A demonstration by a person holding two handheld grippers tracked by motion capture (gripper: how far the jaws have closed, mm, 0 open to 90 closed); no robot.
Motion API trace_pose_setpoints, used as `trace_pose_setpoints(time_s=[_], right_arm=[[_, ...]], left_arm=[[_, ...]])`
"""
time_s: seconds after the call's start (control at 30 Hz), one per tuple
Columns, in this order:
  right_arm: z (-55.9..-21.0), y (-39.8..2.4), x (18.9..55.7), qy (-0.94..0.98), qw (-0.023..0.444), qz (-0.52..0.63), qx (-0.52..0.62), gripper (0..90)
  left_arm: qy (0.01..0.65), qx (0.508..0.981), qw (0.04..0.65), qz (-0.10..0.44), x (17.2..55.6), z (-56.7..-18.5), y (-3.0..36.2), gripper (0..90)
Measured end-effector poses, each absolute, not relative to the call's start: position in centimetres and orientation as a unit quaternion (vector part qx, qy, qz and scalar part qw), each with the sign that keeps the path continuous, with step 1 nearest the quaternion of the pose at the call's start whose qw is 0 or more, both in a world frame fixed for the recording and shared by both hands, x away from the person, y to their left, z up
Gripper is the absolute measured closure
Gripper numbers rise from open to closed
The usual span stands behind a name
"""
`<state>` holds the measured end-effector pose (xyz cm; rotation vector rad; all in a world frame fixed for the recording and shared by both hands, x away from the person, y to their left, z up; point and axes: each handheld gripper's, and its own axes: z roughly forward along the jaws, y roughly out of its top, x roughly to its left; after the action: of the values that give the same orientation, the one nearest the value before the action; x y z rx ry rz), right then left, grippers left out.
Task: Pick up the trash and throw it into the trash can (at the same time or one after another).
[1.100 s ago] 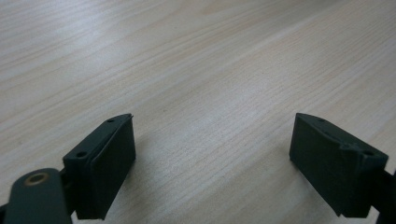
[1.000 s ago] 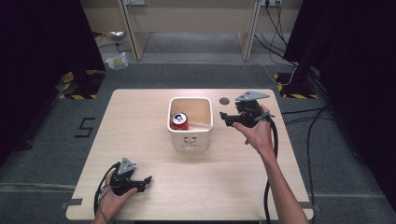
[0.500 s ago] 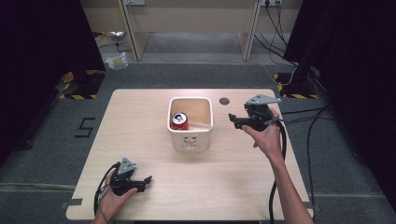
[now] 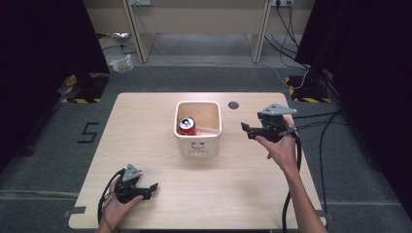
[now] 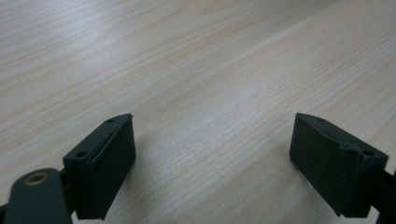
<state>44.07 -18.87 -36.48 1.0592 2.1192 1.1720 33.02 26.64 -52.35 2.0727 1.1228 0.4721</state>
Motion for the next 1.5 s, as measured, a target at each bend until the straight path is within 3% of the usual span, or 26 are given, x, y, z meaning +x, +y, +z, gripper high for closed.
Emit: trace_pose_setpoints(time_s=[1.5], right_arm=[[-40.5,-20.7,40.4,0.784,0.245,0.418,0.389,23.6]], left_arm=[[0.436,0.804,0.360,0.183,33.0,-52.3,26.6,13.5]])
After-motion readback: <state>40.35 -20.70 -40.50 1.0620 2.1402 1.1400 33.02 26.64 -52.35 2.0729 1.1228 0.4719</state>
